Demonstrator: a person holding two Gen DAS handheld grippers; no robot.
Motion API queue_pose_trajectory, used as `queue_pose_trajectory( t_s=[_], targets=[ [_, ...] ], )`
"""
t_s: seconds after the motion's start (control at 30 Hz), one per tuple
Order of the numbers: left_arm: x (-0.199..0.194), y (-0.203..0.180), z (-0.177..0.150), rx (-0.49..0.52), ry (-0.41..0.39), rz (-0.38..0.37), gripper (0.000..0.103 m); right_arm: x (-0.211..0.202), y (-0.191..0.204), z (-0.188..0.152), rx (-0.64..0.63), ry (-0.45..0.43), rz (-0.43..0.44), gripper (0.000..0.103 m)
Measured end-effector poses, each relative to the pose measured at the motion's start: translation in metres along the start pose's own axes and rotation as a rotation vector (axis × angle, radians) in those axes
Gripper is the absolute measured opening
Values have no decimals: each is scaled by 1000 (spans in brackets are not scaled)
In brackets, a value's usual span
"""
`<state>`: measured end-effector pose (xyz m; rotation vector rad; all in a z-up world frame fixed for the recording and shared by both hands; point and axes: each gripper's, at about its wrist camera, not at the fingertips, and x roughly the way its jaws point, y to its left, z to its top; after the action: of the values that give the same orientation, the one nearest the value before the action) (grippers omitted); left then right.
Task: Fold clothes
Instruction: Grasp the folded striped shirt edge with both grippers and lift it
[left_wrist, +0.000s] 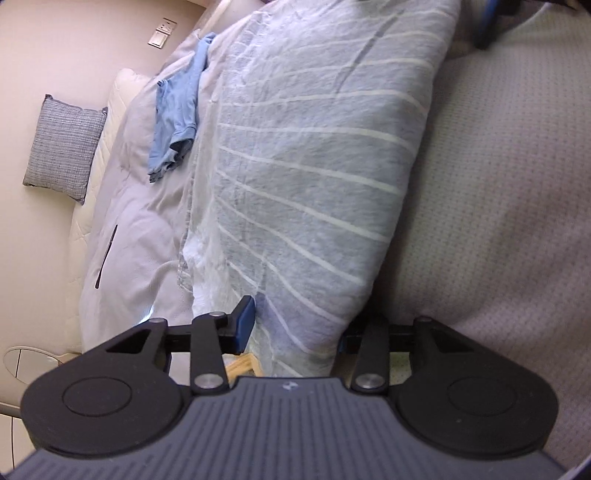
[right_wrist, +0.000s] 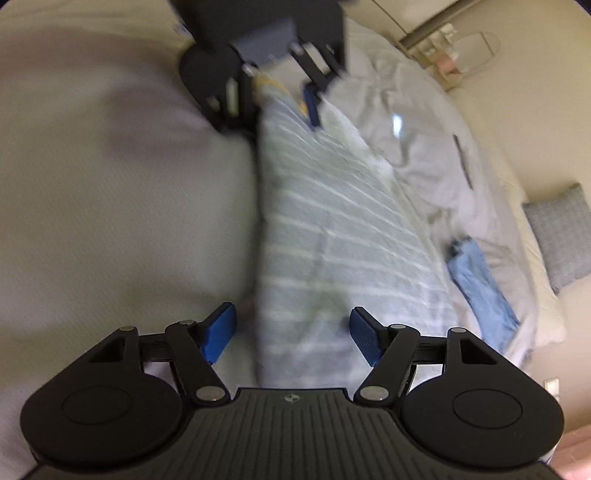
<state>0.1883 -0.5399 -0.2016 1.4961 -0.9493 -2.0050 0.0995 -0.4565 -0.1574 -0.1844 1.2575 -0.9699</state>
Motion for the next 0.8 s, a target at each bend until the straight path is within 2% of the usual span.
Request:
queue_pose_trajectory(
  t_s=[0.17, 0.37, 0.43, 0.53, 0.6, 0.67, 0.7, 0.8],
  targets=[
    [-2, -1, 1, -1, -7, 5, 35, -4, -11, -13, 5, -2, -38, 68],
    [-3, -1, 5, 3, 7, 12, 33, -4, -11, -9, -31, 4, -45, 63],
    [-3, -1, 4, -1, 10, 10, 30, -4, -5, -7, -77, -7, -31, 50],
    [-2, -1, 4, -5, 22, -6, 23, -1, 6, -7, -159, -22, -22, 42],
    [-3, 1, 4, -13, 29, -17, 16, 2, -5, -7, -104, -6, 8, 39],
    [-6, 5, 6, -23, 34, -24, 10, 0, -17, -6, -50, 1, 46, 13],
    [-9, 9, 7, -30, 37, -26, 8, -2, -23, -5, -33, 1, 60, 6],
    [-20, 26, 14, -49, 42, -27, 7, -16, -43, -4, -14, -15, 76, 4]
  ],
)
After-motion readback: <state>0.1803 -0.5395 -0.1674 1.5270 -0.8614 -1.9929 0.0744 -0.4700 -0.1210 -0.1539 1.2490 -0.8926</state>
